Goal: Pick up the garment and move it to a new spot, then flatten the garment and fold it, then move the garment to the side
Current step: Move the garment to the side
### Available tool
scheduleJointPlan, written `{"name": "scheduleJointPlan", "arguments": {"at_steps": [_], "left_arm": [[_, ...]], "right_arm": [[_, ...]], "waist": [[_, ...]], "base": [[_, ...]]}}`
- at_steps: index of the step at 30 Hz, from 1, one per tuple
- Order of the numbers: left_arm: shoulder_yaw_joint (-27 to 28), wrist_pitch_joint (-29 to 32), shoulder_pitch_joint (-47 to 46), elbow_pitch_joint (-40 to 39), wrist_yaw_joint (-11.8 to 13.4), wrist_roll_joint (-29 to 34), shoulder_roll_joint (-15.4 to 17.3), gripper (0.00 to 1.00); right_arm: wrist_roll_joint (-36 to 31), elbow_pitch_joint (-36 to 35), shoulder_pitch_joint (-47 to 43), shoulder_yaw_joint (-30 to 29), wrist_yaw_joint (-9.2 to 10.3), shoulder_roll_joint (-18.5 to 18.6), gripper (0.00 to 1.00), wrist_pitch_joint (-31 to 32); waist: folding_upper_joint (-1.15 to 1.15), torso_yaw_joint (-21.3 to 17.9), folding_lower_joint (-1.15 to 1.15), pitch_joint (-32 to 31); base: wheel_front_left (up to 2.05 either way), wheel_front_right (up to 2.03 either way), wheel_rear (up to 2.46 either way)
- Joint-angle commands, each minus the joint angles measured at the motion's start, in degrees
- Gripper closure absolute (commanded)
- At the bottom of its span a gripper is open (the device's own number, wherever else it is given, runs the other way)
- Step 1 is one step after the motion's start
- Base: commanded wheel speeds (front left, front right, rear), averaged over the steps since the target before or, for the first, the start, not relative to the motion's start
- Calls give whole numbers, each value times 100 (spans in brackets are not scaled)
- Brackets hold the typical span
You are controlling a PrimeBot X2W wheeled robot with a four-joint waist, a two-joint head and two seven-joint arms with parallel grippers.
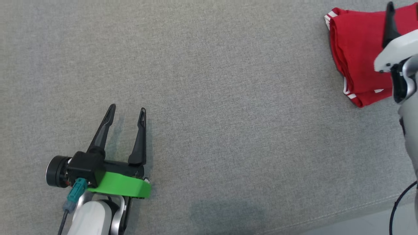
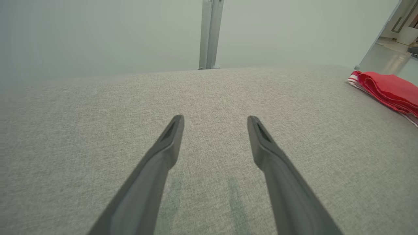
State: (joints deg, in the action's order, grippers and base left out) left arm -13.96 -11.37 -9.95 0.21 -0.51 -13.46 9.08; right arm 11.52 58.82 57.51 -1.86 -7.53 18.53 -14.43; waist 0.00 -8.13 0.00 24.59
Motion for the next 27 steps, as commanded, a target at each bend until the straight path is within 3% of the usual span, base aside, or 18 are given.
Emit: {"name": "scheduleJointPlan", "arguments": {"at_steps": [1, 13, 18, 27], "left_arm": [[48, -59, -9, 65, 25, -34, -12, 0], [526, -343, 386, 645, 125, -529, -217, 0], [683, -383, 664, 875, 150, -609, -311, 0], [861, -383, 1195, 998, 81, -598, -456, 0]], "right_arm": [[50, -105, -53, 157, 8, -62, 0, -41], [599, -1110, -1076, 1427, 8, -637, 0, -55], [836, -1591, -1967, 1282, 8, -843, 0, -75], [350, -2852, -3812, 607, 8, -1378, 0, -80]], "waist": [[0, 35, 0, -263], [0, 496, 0, -1463], [0, 768, 0, -1895], [0, 1077, 0, -2394]], "base": [[0, 0, 0], [0, 0, 0], [0, 0, 0], [0, 0, 0]]}}
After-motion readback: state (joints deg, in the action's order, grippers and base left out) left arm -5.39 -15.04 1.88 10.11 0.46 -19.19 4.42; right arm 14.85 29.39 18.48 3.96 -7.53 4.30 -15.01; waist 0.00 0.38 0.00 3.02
